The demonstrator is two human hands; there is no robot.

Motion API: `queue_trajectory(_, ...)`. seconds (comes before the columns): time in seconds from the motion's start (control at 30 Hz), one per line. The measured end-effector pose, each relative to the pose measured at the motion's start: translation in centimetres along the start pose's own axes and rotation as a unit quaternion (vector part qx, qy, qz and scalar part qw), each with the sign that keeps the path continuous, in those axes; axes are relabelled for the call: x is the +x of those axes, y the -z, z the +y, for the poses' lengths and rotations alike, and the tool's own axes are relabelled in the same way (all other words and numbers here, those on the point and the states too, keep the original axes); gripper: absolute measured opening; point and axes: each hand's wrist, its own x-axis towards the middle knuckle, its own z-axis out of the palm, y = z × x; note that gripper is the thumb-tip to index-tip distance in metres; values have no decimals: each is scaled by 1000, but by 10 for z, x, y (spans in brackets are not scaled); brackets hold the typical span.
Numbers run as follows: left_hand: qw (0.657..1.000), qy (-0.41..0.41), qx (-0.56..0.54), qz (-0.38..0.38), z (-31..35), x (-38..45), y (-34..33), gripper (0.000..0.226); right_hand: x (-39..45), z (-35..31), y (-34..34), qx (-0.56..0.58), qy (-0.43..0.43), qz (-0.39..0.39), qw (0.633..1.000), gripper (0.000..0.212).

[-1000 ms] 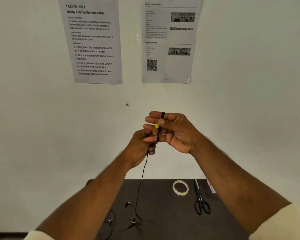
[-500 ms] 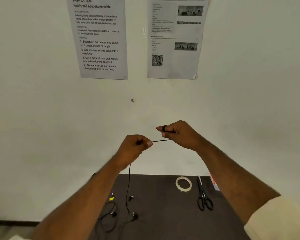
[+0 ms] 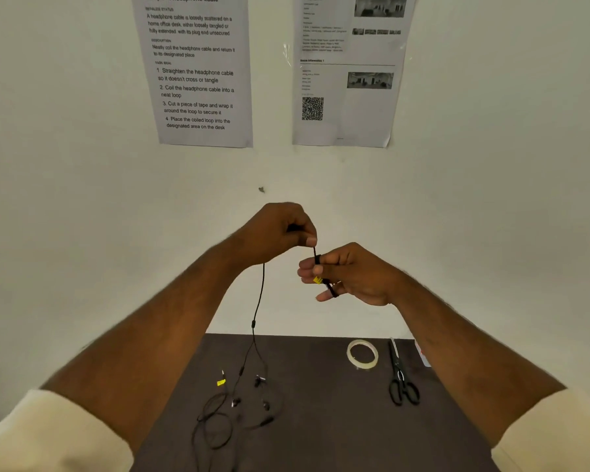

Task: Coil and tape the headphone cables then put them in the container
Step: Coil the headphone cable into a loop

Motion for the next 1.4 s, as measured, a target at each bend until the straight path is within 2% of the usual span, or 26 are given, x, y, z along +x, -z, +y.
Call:
queue_trajectory(0.1,998,2,-56,-7,2,3,-1,13,-6,-8,-8,67,-1,-36,997,35)
queue_trajectory(0.17,986,24,-166,3,0,0,-7,14,-10,-17,-12,130,12,-49,990,35)
queue_trajectory(0.3,913,128,-382,64,-12,-9,-36,28,-13,-34,-16,214,73,-46,973,32)
queue_trajectory(0.4,874,183,-446,63,-12,-17,-60,23,-10,-42,-18,275,114,-36,954,28)
queue_trajectory(0.47,862,197,-462,67,-9,-24,-72,25,-6,-46,-17,301,135,-11,944,28)
queue_trajectory(0.53,869,203,-445,70,-8,-30,-77,20,-1,-48,-14,296,152,28,943,30)
queue_trajectory(0.67,917,190,-344,72,-12,-34,-71,15,8,-40,-4,241,181,101,948,33)
queue_trajectory(0.8,961,201,-188,21,-16,-35,-59,17,13,-24,6,19,177,159,971,34)
queue_trajectory(0.9,975,206,-78,-33,-24,-34,-44,17,15,-8,16,-162,134,154,965,31)
queue_trajectory(0.97,978,201,-24,-44,-22,-30,-32,16,14,1,21,-220,94,134,962,29)
queue_trajectory(1.1,987,136,62,-61,-6,-17,-15,12,12,13,21,-222,49,94,969,26)
queue_trajectory(1.23,991,53,114,-54,4,-2,-11,10,5,4,13,-152,14,43,987,18)
queue_trajectory(1.33,998,11,58,-39,7,4,-8,7,-3,-9,8,-53,-9,-12,998,21)
queue_trajectory(1.4,998,18,-56,-33,5,4,-7,7,-8,-14,8,56,-26,-66,996,27)
